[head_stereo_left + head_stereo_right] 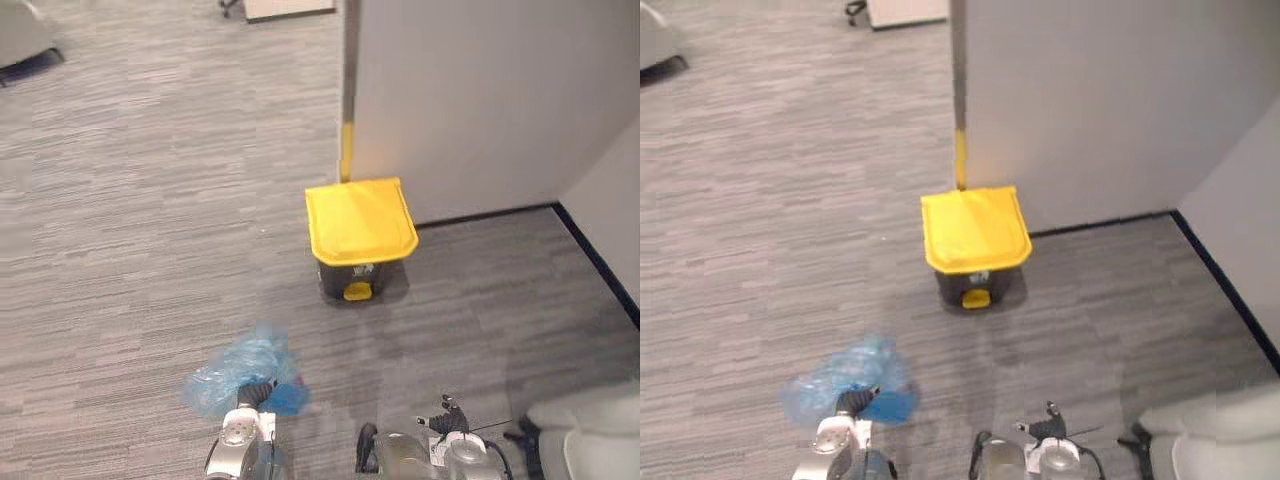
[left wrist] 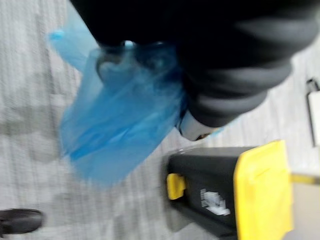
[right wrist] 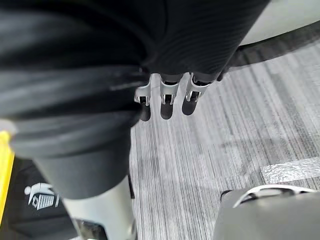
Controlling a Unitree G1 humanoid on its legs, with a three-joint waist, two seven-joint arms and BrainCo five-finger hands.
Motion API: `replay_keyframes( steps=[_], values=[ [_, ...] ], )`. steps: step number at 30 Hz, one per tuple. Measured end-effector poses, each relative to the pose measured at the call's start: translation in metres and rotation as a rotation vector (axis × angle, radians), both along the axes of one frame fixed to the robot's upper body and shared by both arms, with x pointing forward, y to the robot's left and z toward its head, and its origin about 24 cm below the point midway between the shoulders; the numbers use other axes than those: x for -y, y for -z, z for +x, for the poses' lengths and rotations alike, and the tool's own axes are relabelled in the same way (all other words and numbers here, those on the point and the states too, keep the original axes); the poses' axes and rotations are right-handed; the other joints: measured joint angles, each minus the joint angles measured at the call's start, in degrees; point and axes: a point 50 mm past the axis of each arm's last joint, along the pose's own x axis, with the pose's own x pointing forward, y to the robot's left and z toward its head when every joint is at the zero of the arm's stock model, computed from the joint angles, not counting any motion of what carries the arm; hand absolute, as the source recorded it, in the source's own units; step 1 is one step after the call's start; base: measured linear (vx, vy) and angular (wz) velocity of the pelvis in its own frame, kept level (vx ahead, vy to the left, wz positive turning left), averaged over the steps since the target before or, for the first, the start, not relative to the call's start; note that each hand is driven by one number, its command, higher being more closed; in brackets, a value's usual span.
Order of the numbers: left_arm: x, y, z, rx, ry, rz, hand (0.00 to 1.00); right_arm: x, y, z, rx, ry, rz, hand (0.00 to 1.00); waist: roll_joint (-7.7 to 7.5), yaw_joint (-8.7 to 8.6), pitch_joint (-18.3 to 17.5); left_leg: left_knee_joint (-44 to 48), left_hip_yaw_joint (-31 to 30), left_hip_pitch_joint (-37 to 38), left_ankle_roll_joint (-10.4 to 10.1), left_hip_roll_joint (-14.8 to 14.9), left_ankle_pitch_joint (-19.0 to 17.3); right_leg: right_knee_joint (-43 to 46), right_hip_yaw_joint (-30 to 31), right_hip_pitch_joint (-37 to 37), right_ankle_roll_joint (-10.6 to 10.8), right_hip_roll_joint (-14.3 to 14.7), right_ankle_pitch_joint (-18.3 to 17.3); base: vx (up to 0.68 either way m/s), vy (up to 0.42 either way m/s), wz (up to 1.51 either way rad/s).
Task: Gather rubbish on tea table into small bin, then transfer packed bag to large trash can.
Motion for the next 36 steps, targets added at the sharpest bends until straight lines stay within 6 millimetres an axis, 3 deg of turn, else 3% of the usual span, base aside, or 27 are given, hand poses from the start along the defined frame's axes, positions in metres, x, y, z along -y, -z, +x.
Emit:
replay_keyframes(
  steps=[1, 2, 4, 6, 8, 10, 12, 14, 17, 18, 19, 20, 21, 24, 26, 28, 30, 32, 34, 36],
  values=[
    [0.001, 0.001, -0.002, -0.009, 0.004, -0.001, 1.00, 0.002, 0.001, -0.002, -0.007, 0.010, -0.001, 0.00, -0.35, -0.01, 0.19, -8.01, -0.21, -0.55, 0.78, -1.65, 2.12, -0.81, -0.46, 0.90, 1.56, -0.88, -0.07, 0.18, 0.140, 0.25],
    [0.001, 0.003, -0.003, -0.019, 0.006, -0.001, 1.00, 0.003, 0.002, -0.005, -0.018, 0.017, -0.003, 0.00, 0.29, 0.00, -0.19, -14.33, -0.38, -0.47, 0.59, -2.67, 5.72, -0.94, -0.75, 1.41, 2.63, -1.27, -0.32, 0.19, 0.167, 0.23],
    [-0.002, 0.006, -0.007, -0.042, 0.010, 0.011, 1.00, 0.006, 0.004, -0.009, -0.039, 0.025, -0.008, 0.00, 0.28, 0.27, -0.55, -19.27, -0.32, 0.13, 0.06, -3.72, 13.68, -0.94, 0.24, 2.25, 5.39, -1.58, -0.90, 0.22, 0.213, 0.04],
    [-0.011, 0.009, -0.014, -0.064, 0.018, 0.039, 1.00, -0.002, 0.006, -0.011, -0.048, 0.022, 0.017, 0.00, -1.70, 0.24, -1.56, -20.67, -0.26, 0.73, 1.23, -6.15, 12.95, -3.89, 0.47, 3.27, 7.13, -3.18, -0.04, 0.24, 0.246, 0.05],
    [-0.013, 0.010, -0.017, -0.079, 0.022, 0.044, 1.00, -0.008, 0.007, -0.010, -0.048, 0.020, 0.031, 0.00, -3.07, 0.26, -2.19, -20.52, 0.43, 1.22, 2.88, -8.67, 9.57, -1.34, 1.27, 2.99, 9.05, -6.03, -0.76, 0.21, 0.228, -0.06],
    [-0.008, 0.017, -0.028, -0.119, 0.028, 0.030, 1.00, -0.007, 0.006, -0.008, -0.043, 0.017, 0.032, 0.00, -2.18, 0.28, -1.84, -21.49, 1.84, 4.96, 2.99, -10.22, 7.50, 9.95, 5.38, -0.62, 9.81, -8.50, -0.28, 0.17, 0.220, -0.27],
    [-0.012, 0.019, -0.033, -0.137, 0.036, 0.042, 1.00, -0.007, 0.004, -0.004, -0.022, 0.010, 0.031, 0.00, -1.99, -0.43, -1.95, -22.66, 2.11, 8.56, 3.82, -11.31, 6.29, 22.58, 8.75, -5.63, 8.99, -10.20, 2.30, 0.18, 0.178, -0.11],
    [-0.021, 0.017, -0.032, -0.135, 0.041, 0.079, 1.00, -0.010, 0.003, 0.001, -0.013, -0.016, 0.031, 0.00, -1.85, -0.94, -2.10, -23.42, 1.00, 10.98, 4.05, -11.11, 5.15, 28.53, 8.28, -9.42, 7.86, -8.80, -1.49, 0.21, 0.046, 0.19],
    [-0.027, 0.016, -0.030, -0.130, 0.027, 0.099, 1.00, -0.011, 0.000, 0.011, 0.010, -0.042, 0.024, 0.00, -0.96, -1.68, -1.62, -24.79, 0.81, 13.19, 3.13, -9.25, 4.86, 20.70, 3.35, -13.32, 5.33, -4.79, -3.13, 0.30, -0.072, 0.16],
    [-0.027, 0.015, -0.028, -0.125, 0.025, 0.101, 1.00, -0.011, -0.002, 0.016, 0.022, -0.048, 0.020, 0.00, -0.31, -1.90, -1.20, -25.33, 0.68, 14.58, 2.11, -8.26, 4.89, 12.77, 2.43, -14.39, 4.47, -2.16, -0.64, 0.31, -0.107, 0.14],
    [-0.028, 0.015, -0.028, -0.125, 0.025, 0.103, 1.00, -0.011, -0.002, 0.016, 0.023, -0.049, 0.019, 0.00, -0.36, -1.99, -1.22, -25.52, 0.53, 14.88, 1.66, -8.22, 4.81, 9.44, 2.53, -14.41, 4.43, -1.45, 1.07, 0.35, -0.129, 0.22],
    [-0.031, 0.015, -0.027, -0.122, 0.026, 0.111, 1.00, -0.012, -0.001, 0.014, 0.015, -0.056, 0.020, 0.00, -1.19, -2.18, -1.51, -25.57, -0.05, 15.37, 0.66, -8.81, 4.34, 2.10, 3.31, -13.67, 4.09, -0.48, 6.47, 0.36, -0.128, 0.21],
    [-0.028, 0.017, -0.026, -0.137, 0.021, 0.104, 1.00, -0.006, -0.002, 0.015, 0.015, -0.062, -0.001, 0.00, -0.06, -2.21, -1.11, -25.72, -1.78, 16.74, -1.34, -8.05, 3.41, 1.57, 4.22, -12.96, -0.81, 1.02, 12.18, 0.36, -0.128, 0.18],
    [-0.021, 0.015, -0.021, -0.114, 0.025, 0.085, 1.00, 0.003, -0.004, 0.014, 0.015, -0.045, -0.018, 0.00, 1.88, -2.64, -1.34, -26.64, -2.12, 17.17, -1.77, -6.62, 3.63, 2.21, 3.04, -12.93, -0.97, 2.18, 8.63, 0.32, -0.145, 0.09],
    [-0.018, 0.013, -0.013, -0.095, 0.037, 0.081, 1.00, 0.008, -0.004, 0.012, 0.012, -0.023, -0.022, 0.00, 1.93, -3.05, -1.11, -25.27, -2.41, 17.49, -2.71, -5.53, 4.20, 3.46, 1.82, -11.81, -1.22, 2.44, 5.66, 0.30, -0.153, 0.32],
    [-0.016, 0.011, -0.010, -0.084, 0.041, 0.076, 1.00, 0.007, 0.001, 0.000, -0.019, -0.011, -0.015, 0.00, 0.81, -3.03, -0.59, -13.65, -3.86, 14.90, -3.47, -3.37, 3.83, 2.11, 0.57, -7.24, -0.95, 2.27, 3.65, 0.23, -0.140, 0.41],
    [-0.012, 0.009, -0.009, -0.069, 0.037, 0.058, 1.00, 0.006, 0.003, -0.006, -0.031, -0.010, -0.015, 0.00, 0.27, -2.40, -0.29, 5.09, -4.16, 7.73, -4.62, 0.65, 3.44, -0.29, 0.06, -2.73, -1.43, 2.93, 3.06, 0.20, -0.054, 0.03],
    [-0.005, 0.011, -0.014, -0.079, 0.040, 0.027, 1.00, 0.002, 0.002, -0.005, -0.019, 0.004, -0.002, 0.00, 0.08, -1.62, -0.21, 12.31, -3.27, 2.42, -3.23, 2.24, 0.83, -1.91, 0.83, 0.01, -1.73, 3.37, 2.82, 0.26, 0.032, -0.33],
    [0.001, 0.011, -0.014, -0.077, 0.044, 0.007, 1.00, -0.002, 0.001, -0.003, -0.004, 0.011, 0.011, 0.00, -0.11, -1.02, -0.22, 5.57, -3.35, 0.45, -2.07, 0.79, -0.14, -2.60, 2.61, 0.71, -1.50, 3.27, 2.96, 0.23, 0.110, -0.49],
    [0.004, 0.011, -0.014, -0.077, 0.047, -0.002, 1.00, -0.004, 0.001, -0.002, 0.000, 0.019, 0.019, 0.00, 0.14, -0.35, -0.64, -10.62, -6.51, 1.06, -0.99, -2.78, 3.05, -3.09, 5.17, 0.73, -0.04, 3.38, 3.58, 0.20, 0.176, -0.67]
  ],
)
